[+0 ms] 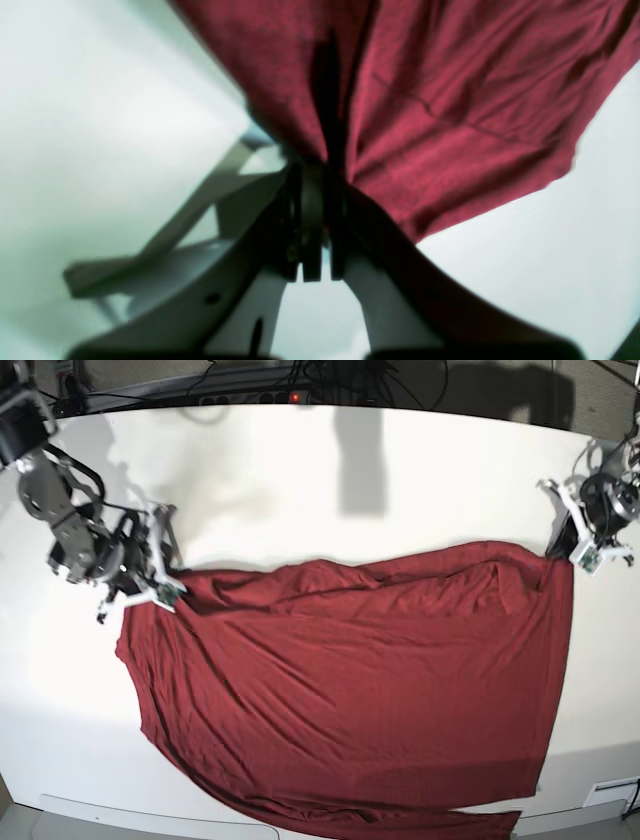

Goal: Fold the T-shirt properly
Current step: 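Drag the held shirt edge across the table with both grippers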

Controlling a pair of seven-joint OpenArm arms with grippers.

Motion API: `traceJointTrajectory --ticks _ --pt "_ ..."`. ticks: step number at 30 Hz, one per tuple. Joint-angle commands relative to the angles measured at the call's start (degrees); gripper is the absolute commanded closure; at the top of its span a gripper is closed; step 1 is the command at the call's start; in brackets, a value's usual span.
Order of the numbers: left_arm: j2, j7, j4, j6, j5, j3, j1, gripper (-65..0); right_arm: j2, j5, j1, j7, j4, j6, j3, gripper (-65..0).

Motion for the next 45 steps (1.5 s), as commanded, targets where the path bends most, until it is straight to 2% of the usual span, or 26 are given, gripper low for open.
traceJointTrajectory --ticks 1,4,8,11,15,21,23,26,28,35,39,45 --pt "-1.4 4.85 0.68 -1.55 1.81 0.35 1.92 0.0 1.88 -0.2 -0.26 -0.83 1.57 0.28 0.42 0.0" --pt "-2.47 4.92 4.17 -1.51 0.22 -0.94 5.51 0.0 3.96 -0.17 -2.91 -1.18 3.74 0.28 0.76 0.0" --pt "-2.43 4.9 7.65 -1.53 -1.22 -6.88 9.84 0.0 4.31 0.26 -5.2 -0.83 4.96 0.28 4.35 0.0" --pt "-2.29 4.7 9.38 -1.53 -4.0 -12.72 11.78 0.0 4.42 3.69 -5.29 -0.61 5.01 0.15 8.35 0.0" --pt "-1.6 4.7 9.94 -1.53 -5.79 -17.79 11.15 0.0 4.37 4.76 -4.9 0.7 5.01 0.22 11.78 0.0" --pt "-1.33 4.72 9.94 -1.51 -7.34 -18.45 8.15 0.0 3.76 4.74 -2.67 1.73 3.61 0.2 12.0 0.0" --pt "-1.31 4.74 9.92 -0.57 -8.17 -18.45 6.93 0.0 2.93 4.74 -1.16 1.92 2.38 0.2 12.0 0.0" --pt "-1.31 4.76 9.9 3.89 -8.13 -18.45 5.46 0.0 0.66 4.72 1.27 2.25 0.28 0.2 12.0 0.0" --pt "-1.31 4.76 9.9 5.29 -8.11 -18.45 4.59 0.0 -1.11 3.41 2.91 3.08 -1.4 0.2 12.0 0.0" --pt "-1.09 4.72 9.22 6.29 -6.58 -18.36 1.11 0.0 -6.84 -3.21 7.5 4.7 -7.85 0.22 12.0 0.0" --pt "0.0 4.72 7.3 7.1 -6.45 -18.34 -1.62 0.0 -8.59 -4.57 9.01 5.05 -10.86 0.22 12.0 0.0" --pt "4.85 3.02 3.08 7.06 2.67 -18.34 -5.46 0.0 -9.09 -7.15 10.36 6.82 -13.66 0.13 12.0 0.0"
